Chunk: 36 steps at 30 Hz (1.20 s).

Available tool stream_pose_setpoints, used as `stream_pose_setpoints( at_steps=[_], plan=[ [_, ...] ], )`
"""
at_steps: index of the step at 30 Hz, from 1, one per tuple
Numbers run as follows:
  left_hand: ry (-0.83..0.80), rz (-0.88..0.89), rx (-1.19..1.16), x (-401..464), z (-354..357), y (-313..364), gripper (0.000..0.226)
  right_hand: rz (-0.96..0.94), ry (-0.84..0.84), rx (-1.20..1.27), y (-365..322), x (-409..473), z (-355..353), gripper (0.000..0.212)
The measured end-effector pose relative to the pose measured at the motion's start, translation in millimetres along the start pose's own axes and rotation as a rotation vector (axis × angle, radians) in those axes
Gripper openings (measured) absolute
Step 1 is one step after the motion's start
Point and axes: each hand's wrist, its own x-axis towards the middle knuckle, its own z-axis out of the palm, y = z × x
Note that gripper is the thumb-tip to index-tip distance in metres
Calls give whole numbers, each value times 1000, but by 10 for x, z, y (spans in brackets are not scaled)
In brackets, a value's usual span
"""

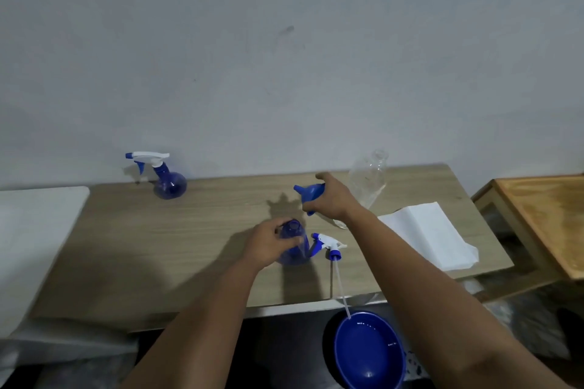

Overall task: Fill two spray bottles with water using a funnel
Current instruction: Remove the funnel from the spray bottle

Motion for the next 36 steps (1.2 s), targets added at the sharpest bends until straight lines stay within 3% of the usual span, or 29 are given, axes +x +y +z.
stream_pose_setpoints(
  at_steps=[2, 6, 8, 16, 25, 27, 32, 34, 36],
  plan=[
    [4, 9, -3, 1, -17, -20, 55, 32, 46, 70, 187, 107, 186, 97],
    [13, 65, -10, -23, -16, -42, 49, 66, 99, 173, 493, 245, 526, 79],
    [12, 87, -14, -46, -17, -14, 46, 69, 108, 182, 596, 314, 674, 80],
    [2, 114, 52, -25, -23, -31, 45, 114, 148, 6, 768, 464, 933, 78],
    [19, 115, 90, -52, -35, -57, 48, 82, 138, -192, 758, 405, 904, 90],
    [16, 118, 83, -69, -46, -42, 44, 51, 159, -215, 798, 326, 875, 81],
    [-8, 92, 58, -93, -51, -49, 44, 16, 240, -253, 968, 62, 751, 29],
    [-9, 86, 55, -93, -48, -83, 51, 94, 236, -263, 1085, -54, 694, 24],
    [-5, 82, 42, -99, -38, -108, 50, 214, 212, -286, 1253, -143, 659, 36]
  ],
)
